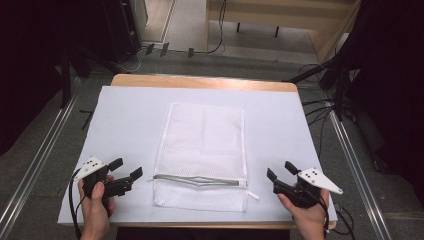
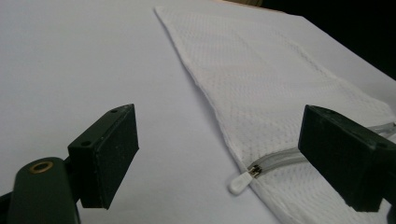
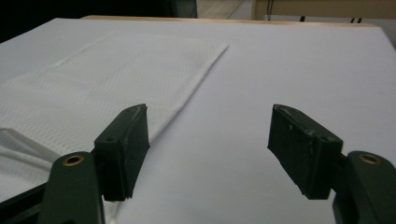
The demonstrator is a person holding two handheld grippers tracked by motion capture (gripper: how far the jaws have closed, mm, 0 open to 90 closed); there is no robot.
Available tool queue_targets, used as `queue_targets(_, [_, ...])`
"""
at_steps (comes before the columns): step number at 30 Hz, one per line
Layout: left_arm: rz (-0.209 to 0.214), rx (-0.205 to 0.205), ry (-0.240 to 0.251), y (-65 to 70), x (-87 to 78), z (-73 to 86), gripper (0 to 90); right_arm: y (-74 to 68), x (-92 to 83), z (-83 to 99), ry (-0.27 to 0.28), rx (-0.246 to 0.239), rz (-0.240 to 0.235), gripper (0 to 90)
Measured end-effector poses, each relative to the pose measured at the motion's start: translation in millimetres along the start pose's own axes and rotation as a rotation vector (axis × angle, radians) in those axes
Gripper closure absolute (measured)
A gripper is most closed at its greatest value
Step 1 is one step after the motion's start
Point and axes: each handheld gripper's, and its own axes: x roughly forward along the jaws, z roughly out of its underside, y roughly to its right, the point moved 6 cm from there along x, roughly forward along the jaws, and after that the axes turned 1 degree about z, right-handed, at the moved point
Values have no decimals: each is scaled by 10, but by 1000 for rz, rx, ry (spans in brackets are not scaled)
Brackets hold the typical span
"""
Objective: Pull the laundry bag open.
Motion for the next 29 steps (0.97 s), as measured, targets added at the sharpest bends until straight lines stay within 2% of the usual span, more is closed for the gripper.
queue_targets(2, [-3,8,5,-21,-16,-2,103,138,-33,-13,6,16,13,269])
queue_targets(3, [-3,8,5,-21,-16,-2,100,138,-33,-13,6,16,13,269])
queue_targets(4, [-14,20,5,-42,-31,-5,100,268,-61,-11,7,32,36,244])
queue_targets(5, [-14,20,5,-42,-31,-5,99,268,-61,-11,7,32,36,244])
queue_targets(6, [-22,28,9,-56,-40,-10,92,400,-83,11,-5,23,69,223])
queue_targets(7, [-26,28,11,-65,-46,-12,92,400,-83,11,-5,23,69,223])
queue_targets(12, [-45,49,25,-161,-103,-32,78,616,-111,62,-15,33,70,179])
queue_targets(15, [-54,44,32,-247,-150,-37,50,722,-129,112,-26,41,67,173])
queue_targets(16, [-58,40,34,-268,-159,-38,41,762,-131,140,-33,31,70,168])
queue_targets(21, [-81,24,44,-370,-216,-45,40,787,-126,180,-49,38,74,169])
queue_targets(29, [-94,46,33,-368,-197,-53,33,783,-101,179,-51,41,80,169])
